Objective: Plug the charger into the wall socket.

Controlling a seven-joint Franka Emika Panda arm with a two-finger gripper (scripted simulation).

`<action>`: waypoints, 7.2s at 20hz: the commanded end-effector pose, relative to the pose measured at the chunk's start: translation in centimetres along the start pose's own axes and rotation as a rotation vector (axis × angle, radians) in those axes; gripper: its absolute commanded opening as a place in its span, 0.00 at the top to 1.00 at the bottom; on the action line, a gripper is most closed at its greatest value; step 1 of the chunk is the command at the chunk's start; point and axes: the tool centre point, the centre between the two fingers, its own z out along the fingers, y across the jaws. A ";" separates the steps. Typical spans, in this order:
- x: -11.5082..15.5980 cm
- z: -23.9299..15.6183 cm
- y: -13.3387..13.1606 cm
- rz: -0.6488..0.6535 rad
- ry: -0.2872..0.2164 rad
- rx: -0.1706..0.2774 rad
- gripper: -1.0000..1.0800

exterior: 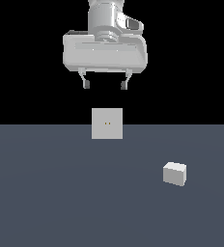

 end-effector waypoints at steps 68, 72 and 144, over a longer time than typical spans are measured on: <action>-10.5 17.9 12.5 0.705 0.204 -0.112 0.04; -10.5 17.9 12.5 0.705 0.204 -0.112 1.00; 6.1 9.9 0.4 0.145 0.211 -0.029 1.00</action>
